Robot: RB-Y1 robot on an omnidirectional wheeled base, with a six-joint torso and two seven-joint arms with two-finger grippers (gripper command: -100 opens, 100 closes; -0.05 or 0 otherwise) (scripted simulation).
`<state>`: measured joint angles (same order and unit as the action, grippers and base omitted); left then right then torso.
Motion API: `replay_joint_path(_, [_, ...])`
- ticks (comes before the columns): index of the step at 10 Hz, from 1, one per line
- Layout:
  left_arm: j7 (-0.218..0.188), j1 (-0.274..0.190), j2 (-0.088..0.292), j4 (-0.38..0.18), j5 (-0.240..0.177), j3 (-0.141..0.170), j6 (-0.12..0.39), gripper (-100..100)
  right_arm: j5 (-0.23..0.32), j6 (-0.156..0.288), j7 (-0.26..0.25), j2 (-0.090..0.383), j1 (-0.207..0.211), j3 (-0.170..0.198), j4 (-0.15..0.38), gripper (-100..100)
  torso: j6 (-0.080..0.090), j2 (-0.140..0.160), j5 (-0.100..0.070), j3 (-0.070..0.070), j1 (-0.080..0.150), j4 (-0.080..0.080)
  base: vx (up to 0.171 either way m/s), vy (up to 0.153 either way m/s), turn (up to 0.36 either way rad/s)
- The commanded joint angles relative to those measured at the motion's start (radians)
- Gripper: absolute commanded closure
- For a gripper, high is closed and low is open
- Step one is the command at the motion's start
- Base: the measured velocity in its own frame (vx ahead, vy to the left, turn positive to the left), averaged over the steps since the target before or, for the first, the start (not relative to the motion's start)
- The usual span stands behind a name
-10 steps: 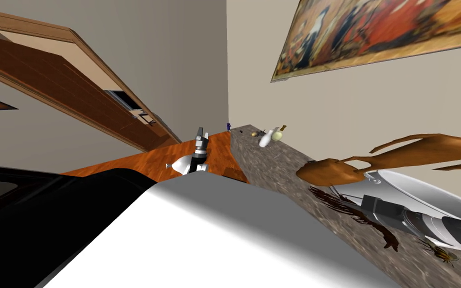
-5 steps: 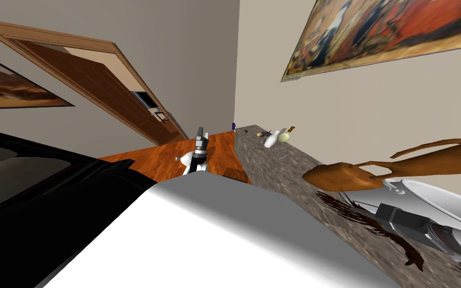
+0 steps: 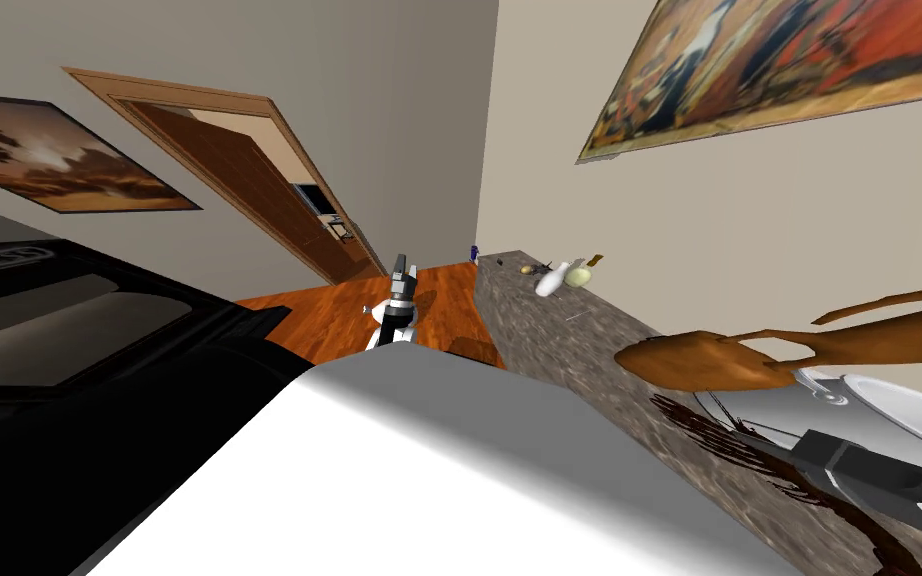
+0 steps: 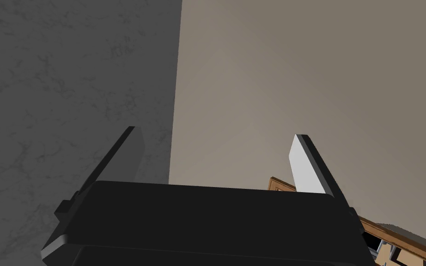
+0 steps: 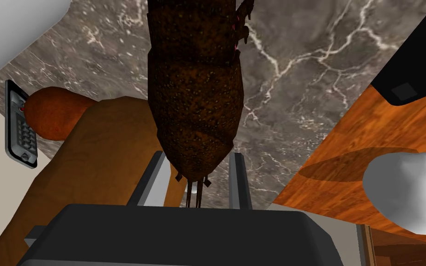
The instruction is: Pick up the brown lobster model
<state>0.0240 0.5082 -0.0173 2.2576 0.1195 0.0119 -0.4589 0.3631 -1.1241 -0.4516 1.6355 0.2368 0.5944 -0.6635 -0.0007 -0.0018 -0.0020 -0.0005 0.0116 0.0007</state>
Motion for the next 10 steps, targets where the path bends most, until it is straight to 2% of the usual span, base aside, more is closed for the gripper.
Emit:
replay_joint_path(1, [0.0,0.0,0.0,0.0,0.0,0.0,0.0,0,-0.008,-0.016,0.002,-0.006,0.002,0.0,0.043,100,0.0,0.0,0.0,0.0,0.0,0.0,-0.091,0.016,0.199])
replay_joint_path(2, [0.0,0.0,0.0,0.0,0.0,0.0,0.0,0,-0.007,-0.054,0.007,-0.032,-0.01,0.007,0.075,100,0.002,0.0,0.001,0.0,0.0,0.0,-0.098,0.021,0.292])
replay_joint_path(3, [0.0,0.0,0.0,0.0,0.0,0.0,0.0,0,-0.007,-0.054,0.007,-0.032,-0.01,0.007,0.109,100,0.0,0.001,0.0,0.0,-0.001,0.0,-0.083,0.031,0.169])
replay_joint_path(5, [0.0,0.0,0.0,0.0,0.0,0.0,0.0,0,-0.007,-0.054,0.007,-0.032,-0.01,0.007,0.124,100,0.004,-0.001,0.002,0.0,0.0,0.0,-0.019,0.009,-0.037])
replay_joint_path(6, [0.0,0.0,0.0,0.0,0.0,0.0,0.0,0,-0.006,-0.093,0.012,-0.058,-0.022,0.013,0.196,100,0.003,-0.002,0.002,-0.001,0.0,0.0,-0.073,0.019,0.317])
replay_joint_path(7, [0.0,0.0,0.0,0.0,0.0,0.0,0.0,0,-0.006,-0.093,0.012,-0.058,-0.022,0.013,0.205,100,-0.001,-0.001,0.001,0.0,-0.001,0.0,-0.083,0.017,0.193])
replay_joint_path(8, [0.0,0.0,0.0,0.0,0.0,0.0,0.0,0,-0.006,-0.132,0.016,-0.084,-0.033,0.019,0.243,100,0.002,-0.001,0.002,0.0,-0.001,0.0,-0.112,0.039,0.299])
replay_joint_path(9, [0.0,0.0,0.0,0.0,0.0,0.0,0.0,0,-0.006,-0.132,0.016,-0.084,-0.033,0.019,0.286,100,0.0,0.001,0.002,0.001,-0.003,0.001,-0.09,0.037,0.156])
replay_joint_path(10, [0.0,0.0,0.0,0.0,0.0,0.0,0.0,0,-0.004,-0.132,0.014,-0.083,-0.035,0.018,0.265,100,0.003,0.001,0.003,0.001,-0.003,0.001,-0.027,0.013,-0.001])
